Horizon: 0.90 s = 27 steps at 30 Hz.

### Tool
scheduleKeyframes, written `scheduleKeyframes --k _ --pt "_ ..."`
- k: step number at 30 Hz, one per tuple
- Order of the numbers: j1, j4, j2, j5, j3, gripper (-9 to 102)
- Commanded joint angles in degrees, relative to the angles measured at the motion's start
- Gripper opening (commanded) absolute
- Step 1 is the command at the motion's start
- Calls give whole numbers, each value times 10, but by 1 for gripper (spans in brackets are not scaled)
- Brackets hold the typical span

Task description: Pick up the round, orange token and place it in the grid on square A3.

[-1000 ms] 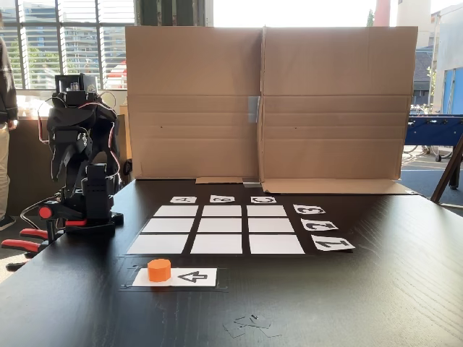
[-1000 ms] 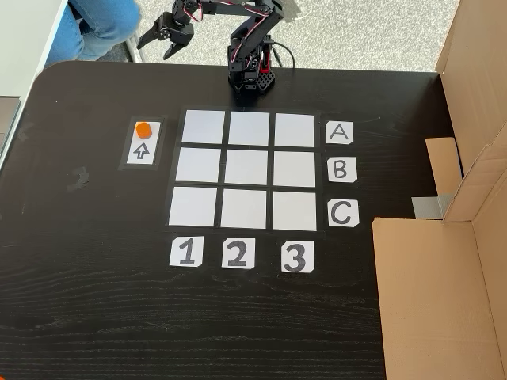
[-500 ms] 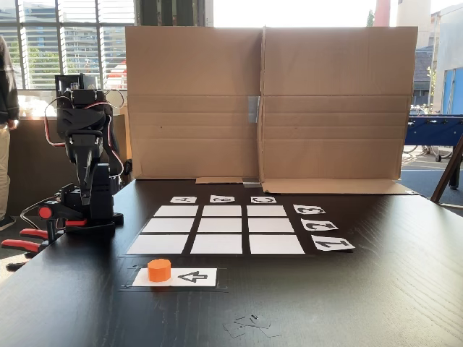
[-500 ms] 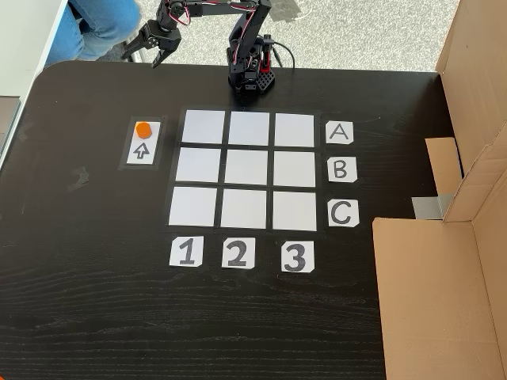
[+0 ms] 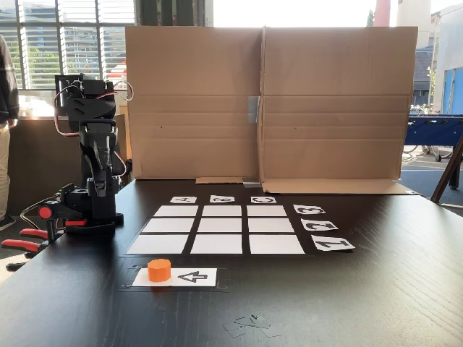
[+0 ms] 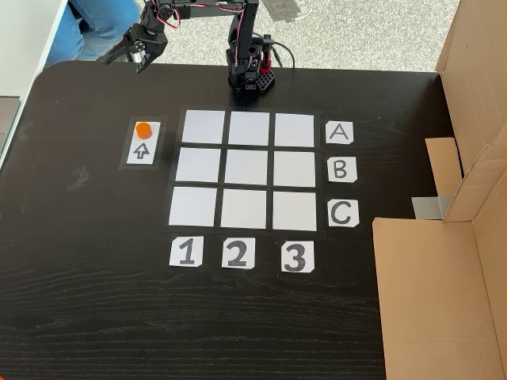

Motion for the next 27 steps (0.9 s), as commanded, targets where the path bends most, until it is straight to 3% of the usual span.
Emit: scheduleKeyframes --k 1,27 --pt "-15 0 -23 -29 -36 40" --pt "-92 -23 -201 -271 -33 44"
